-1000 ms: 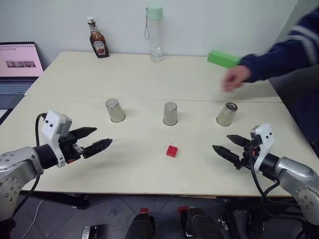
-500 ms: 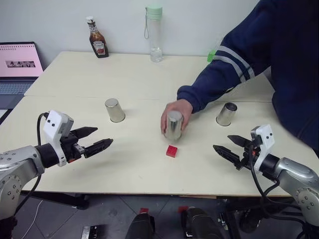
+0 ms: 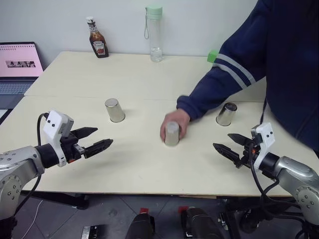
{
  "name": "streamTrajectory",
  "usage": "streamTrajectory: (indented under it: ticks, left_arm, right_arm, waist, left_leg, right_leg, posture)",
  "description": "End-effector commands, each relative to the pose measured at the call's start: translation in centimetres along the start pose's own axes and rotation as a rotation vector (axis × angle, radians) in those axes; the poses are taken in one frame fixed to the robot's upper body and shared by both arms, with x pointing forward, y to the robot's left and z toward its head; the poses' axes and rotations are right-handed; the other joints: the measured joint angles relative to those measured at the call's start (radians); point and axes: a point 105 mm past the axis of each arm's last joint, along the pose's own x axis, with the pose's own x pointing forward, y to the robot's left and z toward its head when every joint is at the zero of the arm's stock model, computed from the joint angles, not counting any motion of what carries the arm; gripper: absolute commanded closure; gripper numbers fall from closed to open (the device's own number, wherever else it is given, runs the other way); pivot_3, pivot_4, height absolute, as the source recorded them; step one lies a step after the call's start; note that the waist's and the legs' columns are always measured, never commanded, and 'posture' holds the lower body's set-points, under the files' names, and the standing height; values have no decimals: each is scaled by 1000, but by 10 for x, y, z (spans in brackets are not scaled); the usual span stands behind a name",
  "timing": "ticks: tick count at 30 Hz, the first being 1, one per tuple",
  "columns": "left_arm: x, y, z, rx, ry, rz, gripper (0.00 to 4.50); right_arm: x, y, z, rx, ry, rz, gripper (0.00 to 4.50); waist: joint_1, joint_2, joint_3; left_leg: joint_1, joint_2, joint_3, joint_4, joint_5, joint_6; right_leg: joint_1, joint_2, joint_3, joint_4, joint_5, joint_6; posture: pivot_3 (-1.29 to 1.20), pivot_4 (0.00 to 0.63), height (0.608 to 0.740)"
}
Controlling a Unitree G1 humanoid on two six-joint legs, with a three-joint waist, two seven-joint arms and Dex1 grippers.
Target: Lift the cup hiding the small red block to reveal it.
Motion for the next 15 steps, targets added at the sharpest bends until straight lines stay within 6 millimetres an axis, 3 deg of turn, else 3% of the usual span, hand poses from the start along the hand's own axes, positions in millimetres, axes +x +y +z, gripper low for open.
streamTrajectory:
  ticks: [1,15]
  left_arm:
    - [-4,1,11,51,-18,6,0]
    - [-3,0,11,57,-18,5,0]
  right_arm:
    - [-1,4,13,-26,-51,13,33]
    - [-1,5,12,-35,-42,9,33]
  waist:
    - [0,0,0]
    - [0,0,0]
  left_leg:
    - [0,0,0,0,0,0]
    - [0,0,0,0,0,0]
  right_leg:
    - [0,0,0,0,0,0]
    - [0,0,0,0,0,0]
  posture:
    - [0,150,740]
    - [0,150,740]
